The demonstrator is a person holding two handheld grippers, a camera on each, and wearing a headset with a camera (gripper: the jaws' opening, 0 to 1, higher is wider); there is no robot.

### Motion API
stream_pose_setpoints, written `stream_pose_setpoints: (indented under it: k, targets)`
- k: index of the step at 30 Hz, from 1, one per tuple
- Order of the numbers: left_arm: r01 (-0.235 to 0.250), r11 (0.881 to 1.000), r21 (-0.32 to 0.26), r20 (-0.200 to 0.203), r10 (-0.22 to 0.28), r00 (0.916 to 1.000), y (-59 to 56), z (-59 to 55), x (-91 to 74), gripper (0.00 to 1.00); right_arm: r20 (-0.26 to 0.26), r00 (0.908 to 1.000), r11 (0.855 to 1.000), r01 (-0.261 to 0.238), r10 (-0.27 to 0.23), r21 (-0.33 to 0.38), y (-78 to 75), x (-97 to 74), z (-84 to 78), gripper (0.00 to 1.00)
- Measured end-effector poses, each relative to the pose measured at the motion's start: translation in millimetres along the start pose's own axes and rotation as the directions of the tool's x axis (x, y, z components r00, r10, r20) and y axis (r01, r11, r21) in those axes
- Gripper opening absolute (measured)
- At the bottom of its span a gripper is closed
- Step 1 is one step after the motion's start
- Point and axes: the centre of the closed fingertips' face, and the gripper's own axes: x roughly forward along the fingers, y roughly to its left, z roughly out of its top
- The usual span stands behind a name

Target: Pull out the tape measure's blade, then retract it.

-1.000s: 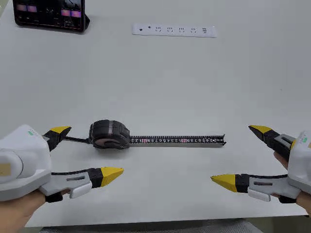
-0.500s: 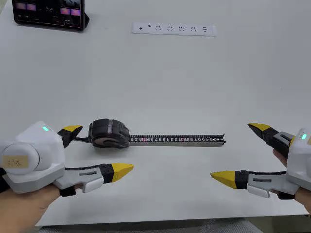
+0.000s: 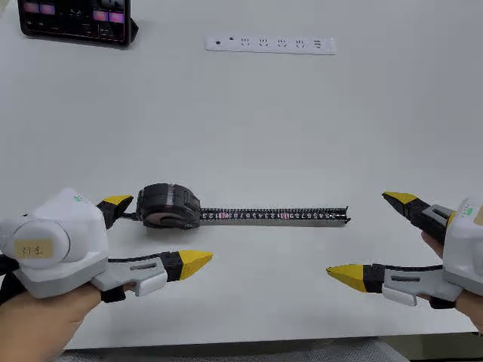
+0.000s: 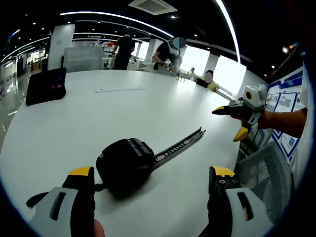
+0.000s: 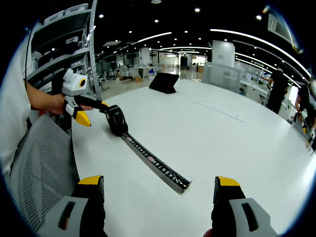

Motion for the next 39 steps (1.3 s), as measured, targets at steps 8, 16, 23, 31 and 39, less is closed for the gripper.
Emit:
stream_pose_setpoints:
  k: [8, 16, 23, 31, 39]
  targets:
    - [0.002, 1.0, -0.004, 0.003, -0.001, 1.0, -1.0, 1.0, 2.5, 0.93, 0.001, 1.0, 1.0, -0.001, 0.001, 0.001, -1.1, 0.6, -0.8, 0.9]
    - [-0.014, 1.0, -0.02, 0.012, 0.014, 0.9998, -0.3, 1.6, 4.9, 0.93, -0.006, 0.9999, 1.0, -0.012, 0.012, 0.0, 0.4, 1.3, -3.8, 0.87]
    - [-0.063, 0.997, -0.042, 0.028, 0.065, 0.9975, -0.3, 3.1, 8.4, 0.93, -0.022, 0.9996, 1.0, -0.017, 0.017, -0.007, -3.2, 2.5, -6.8, 0.82]
    - [-0.12, 0.991, -0.064, 0.036, 0.122, 0.9918, 6.9, 2.5, 11.7, 0.86, -0.038, 0.9989, 0.999, -0.029, 0.028, -0.015, -7.2, 5.4, -8.5, 0.77]
    - [-0.172, 0.982, -0.08, 0.019, 0.174, 0.9845, 12.7, -2.6, 19.4, 0.85, -0.06, 0.9971, 0.998, -0.049, 0.047, -0.035, -11.9, 9.1, -11.8, 0.67]
